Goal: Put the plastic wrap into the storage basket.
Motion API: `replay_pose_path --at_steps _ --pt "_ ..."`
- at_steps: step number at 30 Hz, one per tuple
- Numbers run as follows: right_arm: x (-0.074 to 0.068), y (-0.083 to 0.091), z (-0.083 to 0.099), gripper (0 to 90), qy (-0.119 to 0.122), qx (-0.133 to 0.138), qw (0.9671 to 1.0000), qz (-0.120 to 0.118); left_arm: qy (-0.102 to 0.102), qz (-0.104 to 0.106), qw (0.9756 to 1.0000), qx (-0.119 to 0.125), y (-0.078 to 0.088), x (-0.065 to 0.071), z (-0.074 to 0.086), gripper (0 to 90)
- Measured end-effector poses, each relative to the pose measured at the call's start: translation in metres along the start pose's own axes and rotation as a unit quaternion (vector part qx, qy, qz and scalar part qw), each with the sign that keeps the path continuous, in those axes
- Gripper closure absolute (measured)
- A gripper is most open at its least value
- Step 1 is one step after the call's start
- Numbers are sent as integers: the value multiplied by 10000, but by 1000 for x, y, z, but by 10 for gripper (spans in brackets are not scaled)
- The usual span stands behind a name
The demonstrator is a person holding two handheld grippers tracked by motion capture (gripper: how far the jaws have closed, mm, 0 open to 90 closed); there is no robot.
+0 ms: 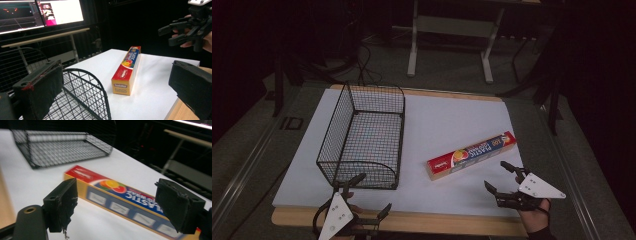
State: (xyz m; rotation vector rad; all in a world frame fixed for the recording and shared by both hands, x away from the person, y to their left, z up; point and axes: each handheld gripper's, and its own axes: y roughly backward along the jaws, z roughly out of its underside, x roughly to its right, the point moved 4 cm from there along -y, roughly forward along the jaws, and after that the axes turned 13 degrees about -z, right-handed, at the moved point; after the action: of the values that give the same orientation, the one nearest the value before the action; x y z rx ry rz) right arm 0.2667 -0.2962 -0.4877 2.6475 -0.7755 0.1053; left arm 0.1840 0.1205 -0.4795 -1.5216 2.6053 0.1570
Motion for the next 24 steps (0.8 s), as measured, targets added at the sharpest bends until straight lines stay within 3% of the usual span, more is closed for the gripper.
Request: replay_pose_path --at_steps 8,13,15,17,20,22,24 --pt "6 4 -2 155 -78 104 9999 -45 10 26 10000 16 1 1 0 2" --pt "9 0 -5 141 113 84 9991 -399 -1 54 10000 -12 0 1 0 2" --pt "12 -4 -3 143 58 -141 9989 -434 -24 55 10000 -17 -1 1 0 2" --pt "14 -6 0 146 -58 -345 9981 -511 -21 68 10000 -8 0 2 0 2" --pt "15 -7 1 143 -218 -399 9970 -625 -16 81 10000 -24 0 2 0 2" --pt "17 -9 4 123 -581 -575 9939 -745 -6 88 10000 -28 -1 2 0 2" --pt "19 -13 6 123 -686 -755 9912 -842 31 148 9999 -11 0 2 0 2"
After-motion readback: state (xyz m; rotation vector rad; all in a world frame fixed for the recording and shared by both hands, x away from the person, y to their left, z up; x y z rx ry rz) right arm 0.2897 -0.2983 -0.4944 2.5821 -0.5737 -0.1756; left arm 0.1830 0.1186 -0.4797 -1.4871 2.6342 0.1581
